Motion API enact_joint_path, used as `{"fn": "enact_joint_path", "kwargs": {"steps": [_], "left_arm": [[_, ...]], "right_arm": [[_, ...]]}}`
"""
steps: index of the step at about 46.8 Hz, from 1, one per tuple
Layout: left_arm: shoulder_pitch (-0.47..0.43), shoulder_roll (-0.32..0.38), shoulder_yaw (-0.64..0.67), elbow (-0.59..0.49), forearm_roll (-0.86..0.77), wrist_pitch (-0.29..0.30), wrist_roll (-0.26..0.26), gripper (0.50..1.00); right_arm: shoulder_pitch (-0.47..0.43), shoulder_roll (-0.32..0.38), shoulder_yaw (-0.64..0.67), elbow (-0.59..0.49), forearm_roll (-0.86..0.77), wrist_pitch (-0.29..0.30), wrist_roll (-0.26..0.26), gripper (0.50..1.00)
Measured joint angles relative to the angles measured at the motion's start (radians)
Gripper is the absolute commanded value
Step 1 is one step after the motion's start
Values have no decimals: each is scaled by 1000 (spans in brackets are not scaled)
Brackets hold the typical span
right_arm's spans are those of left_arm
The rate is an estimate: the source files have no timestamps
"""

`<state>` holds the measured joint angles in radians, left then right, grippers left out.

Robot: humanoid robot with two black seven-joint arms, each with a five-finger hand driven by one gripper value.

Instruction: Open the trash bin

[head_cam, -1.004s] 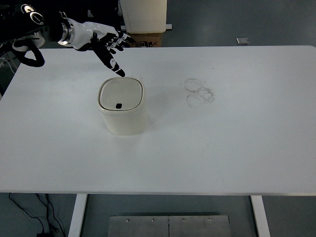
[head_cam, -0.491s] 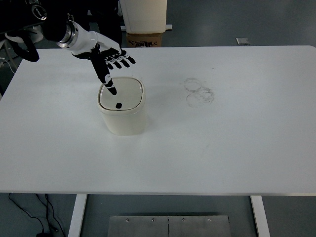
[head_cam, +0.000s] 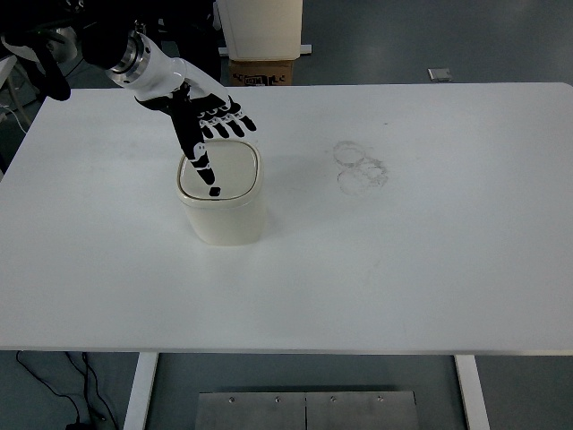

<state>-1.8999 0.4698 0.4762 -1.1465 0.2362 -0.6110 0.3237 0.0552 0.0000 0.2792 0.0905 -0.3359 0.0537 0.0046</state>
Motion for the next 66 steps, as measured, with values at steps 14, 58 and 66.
{"fn": "enact_joint_path", "kwargs": {"steps": [14, 58, 66], "left_arm": [[-31, 16, 36, -73, -18, 0, 11, 1000], [-26, 17, 109, -115, -23, 0, 11, 1000], [-22, 12, 109, -115, -23, 0, 10, 1000]], "right_arm": [[0, 0, 0, 0, 0, 0, 0, 991], [0, 0, 0, 0, 0, 0, 0, 991], [0, 0, 0, 0, 0, 0, 0, 991]]}}
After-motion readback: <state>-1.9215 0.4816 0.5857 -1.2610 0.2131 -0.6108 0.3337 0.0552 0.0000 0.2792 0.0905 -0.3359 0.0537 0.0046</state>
